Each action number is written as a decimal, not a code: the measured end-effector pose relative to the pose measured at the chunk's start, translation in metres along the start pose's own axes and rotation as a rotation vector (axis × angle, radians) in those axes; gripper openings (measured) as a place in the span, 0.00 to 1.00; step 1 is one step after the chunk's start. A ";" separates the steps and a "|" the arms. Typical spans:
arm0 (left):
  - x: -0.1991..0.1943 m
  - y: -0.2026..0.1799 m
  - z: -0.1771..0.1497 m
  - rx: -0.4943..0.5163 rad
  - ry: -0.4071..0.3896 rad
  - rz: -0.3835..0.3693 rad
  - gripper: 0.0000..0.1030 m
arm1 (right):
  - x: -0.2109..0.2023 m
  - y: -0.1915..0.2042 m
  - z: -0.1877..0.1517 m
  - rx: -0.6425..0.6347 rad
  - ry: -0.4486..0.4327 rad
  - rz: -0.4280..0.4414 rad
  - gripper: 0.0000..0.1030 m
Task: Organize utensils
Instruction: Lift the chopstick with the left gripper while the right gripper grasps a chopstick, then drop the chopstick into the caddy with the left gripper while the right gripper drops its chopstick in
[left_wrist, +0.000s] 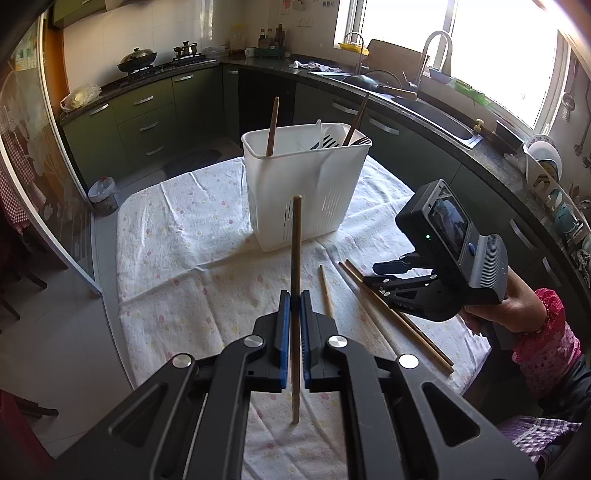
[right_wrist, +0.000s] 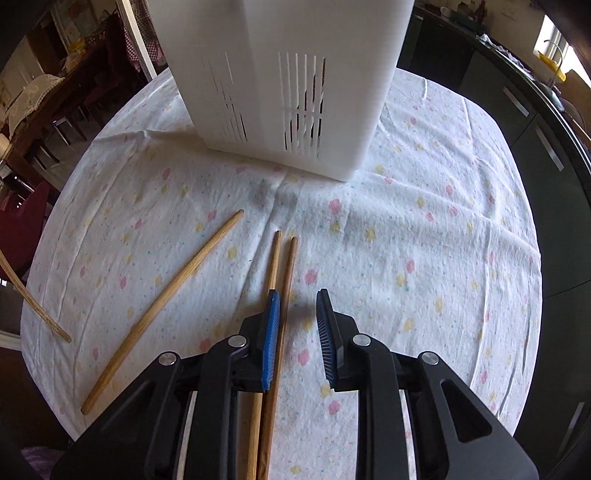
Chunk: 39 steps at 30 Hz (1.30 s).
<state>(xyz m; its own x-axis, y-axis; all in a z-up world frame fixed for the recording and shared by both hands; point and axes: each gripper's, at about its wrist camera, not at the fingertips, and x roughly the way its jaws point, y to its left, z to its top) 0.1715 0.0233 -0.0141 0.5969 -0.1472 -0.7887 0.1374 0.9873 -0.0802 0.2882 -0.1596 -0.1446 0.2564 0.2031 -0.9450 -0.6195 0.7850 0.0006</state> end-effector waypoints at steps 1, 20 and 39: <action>0.000 0.000 0.000 0.001 -0.001 -0.001 0.05 | 0.002 0.006 0.001 -0.021 -0.006 -0.024 0.19; -0.032 -0.017 0.015 0.036 -0.077 -0.032 0.05 | -0.076 -0.038 -0.027 0.158 -0.213 0.131 0.06; -0.104 -0.038 0.116 0.061 -0.326 0.032 0.05 | -0.191 -0.077 -0.073 0.234 -0.504 0.192 0.06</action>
<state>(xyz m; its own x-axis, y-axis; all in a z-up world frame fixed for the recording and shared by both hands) 0.1956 -0.0060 0.1420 0.8221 -0.1370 -0.5525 0.1552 0.9878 -0.0141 0.2329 -0.3013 0.0120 0.5123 0.5631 -0.6485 -0.5242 0.8031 0.2832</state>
